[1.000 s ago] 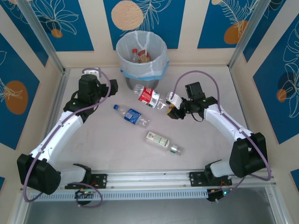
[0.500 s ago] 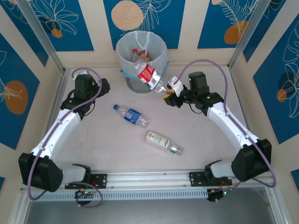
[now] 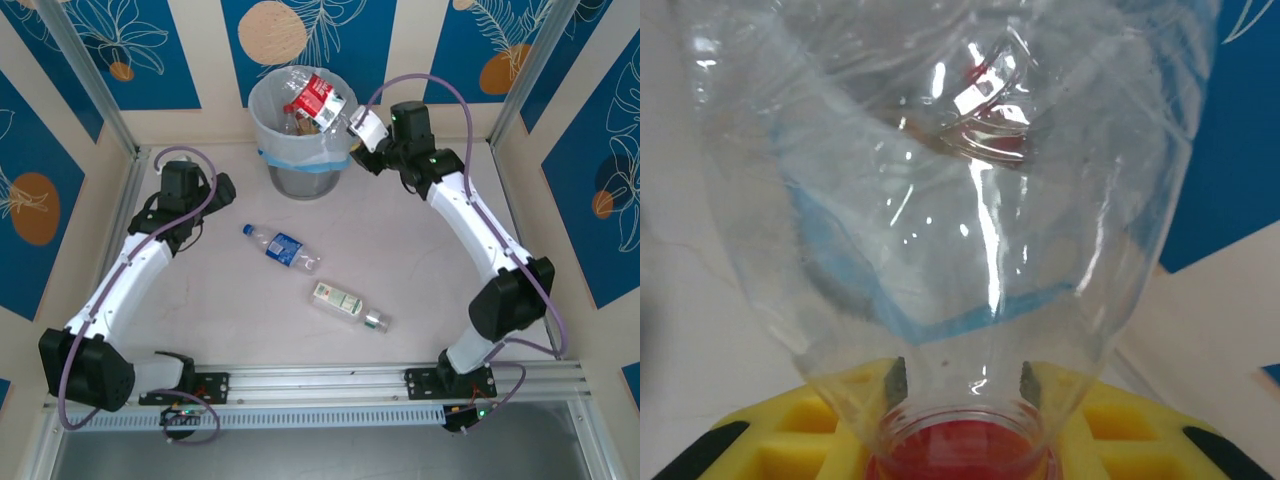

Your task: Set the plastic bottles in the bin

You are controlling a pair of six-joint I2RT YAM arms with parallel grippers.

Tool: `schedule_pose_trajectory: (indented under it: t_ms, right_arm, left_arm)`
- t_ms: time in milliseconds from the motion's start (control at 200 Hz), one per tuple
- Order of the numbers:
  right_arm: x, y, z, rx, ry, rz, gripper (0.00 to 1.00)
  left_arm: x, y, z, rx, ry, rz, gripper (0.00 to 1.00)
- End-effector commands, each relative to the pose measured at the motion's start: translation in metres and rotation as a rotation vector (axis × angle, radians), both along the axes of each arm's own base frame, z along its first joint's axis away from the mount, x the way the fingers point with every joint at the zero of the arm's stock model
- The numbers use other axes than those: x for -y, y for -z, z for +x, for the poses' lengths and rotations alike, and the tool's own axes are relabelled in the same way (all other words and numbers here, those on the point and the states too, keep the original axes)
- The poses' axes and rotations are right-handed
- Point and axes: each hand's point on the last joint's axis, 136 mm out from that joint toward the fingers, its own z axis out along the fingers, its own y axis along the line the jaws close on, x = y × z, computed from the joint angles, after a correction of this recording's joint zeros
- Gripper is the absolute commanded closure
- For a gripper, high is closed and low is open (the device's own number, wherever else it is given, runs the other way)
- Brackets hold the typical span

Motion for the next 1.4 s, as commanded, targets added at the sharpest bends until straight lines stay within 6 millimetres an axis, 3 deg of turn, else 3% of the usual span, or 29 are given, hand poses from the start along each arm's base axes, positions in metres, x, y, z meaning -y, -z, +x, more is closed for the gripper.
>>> schedule_pose_trajectory:
  t_ms: [0,210,435,575,745,835,960,1225,1265,1295,1395]
  right_arm:
    - [0.012,-0.007,0.027,0.070,0.050,-0.166,1.00]
    - [0.013,-0.022,0.078,0.182,0.106,-0.341,1.00]
    - [0.011,-0.041,0.118,0.327,0.113,-0.519,0.91]
    - [0.005,-0.041,0.144,0.386,0.130,-0.599,0.82]
    - [-0.007,-0.026,0.168,0.438,0.114,-0.711,0.69]
    - [-0.010,-0.029,0.174,0.471,0.126,-0.710,0.60]
    - [-0.011,-0.042,0.177,0.515,0.161,-0.674,0.39]
    - [-0.010,-0.069,0.171,0.558,0.204,-0.585,0.31]
    - [-0.008,-0.074,0.170,0.560,0.216,-0.557,0.17]
    - [-0.008,-0.076,0.168,0.557,0.219,-0.535,0.00]
    - [-0.005,-0.086,0.162,0.549,0.241,-0.472,0.00]
  left_arm:
    - [-0.007,-0.020,-0.005,0.042,-0.014,-0.003,0.01]
    - [-0.012,-0.021,-0.010,0.043,-0.025,0.015,0.01]
    - [-0.017,-0.019,-0.012,0.042,-0.040,0.029,0.01]
    - [-0.014,-0.018,-0.011,0.042,-0.033,0.016,0.01]
    - [-0.017,-0.016,-0.012,0.036,-0.037,0.026,0.01]
    - [-0.021,-0.017,-0.013,0.035,-0.048,0.032,0.01]
    - [-0.024,-0.016,-0.014,0.035,-0.056,0.036,0.01]
    - [-0.022,-0.011,-0.010,0.029,-0.055,0.009,0.01]
    - [-0.021,-0.010,-0.009,0.028,-0.050,0.006,0.01]
    - [-0.020,-0.010,-0.009,0.029,-0.046,0.003,0.01]
    - [-0.019,-0.009,-0.008,0.025,-0.041,-0.002,0.01]
